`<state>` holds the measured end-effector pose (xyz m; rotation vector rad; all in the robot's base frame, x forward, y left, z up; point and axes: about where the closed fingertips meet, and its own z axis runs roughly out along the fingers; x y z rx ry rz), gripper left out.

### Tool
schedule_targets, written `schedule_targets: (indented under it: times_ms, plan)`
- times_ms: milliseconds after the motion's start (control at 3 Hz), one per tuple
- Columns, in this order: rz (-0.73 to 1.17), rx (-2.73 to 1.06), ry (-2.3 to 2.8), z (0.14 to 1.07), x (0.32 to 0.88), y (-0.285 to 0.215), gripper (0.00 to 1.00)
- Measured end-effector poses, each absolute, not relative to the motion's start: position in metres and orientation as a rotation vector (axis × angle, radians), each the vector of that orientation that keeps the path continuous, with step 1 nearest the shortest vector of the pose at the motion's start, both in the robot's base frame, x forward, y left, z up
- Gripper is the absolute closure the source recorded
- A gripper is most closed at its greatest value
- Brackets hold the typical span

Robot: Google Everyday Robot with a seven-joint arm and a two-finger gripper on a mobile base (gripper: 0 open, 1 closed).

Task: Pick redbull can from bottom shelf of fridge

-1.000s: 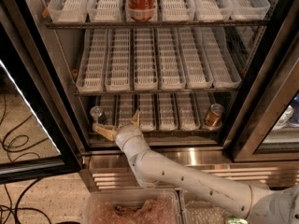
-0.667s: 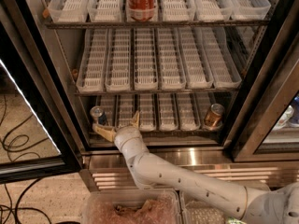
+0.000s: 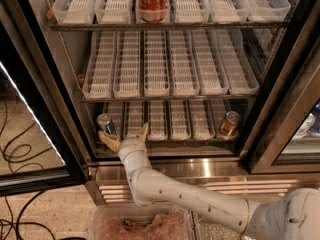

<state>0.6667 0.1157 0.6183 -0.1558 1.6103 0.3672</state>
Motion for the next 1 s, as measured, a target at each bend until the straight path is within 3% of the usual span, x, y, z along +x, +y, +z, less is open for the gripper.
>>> schedule_targets:
  times_ms: [1000]
  plan:
    - [0.321,-0.154,1.601,0.6287,0.6742,0.149,0.0]
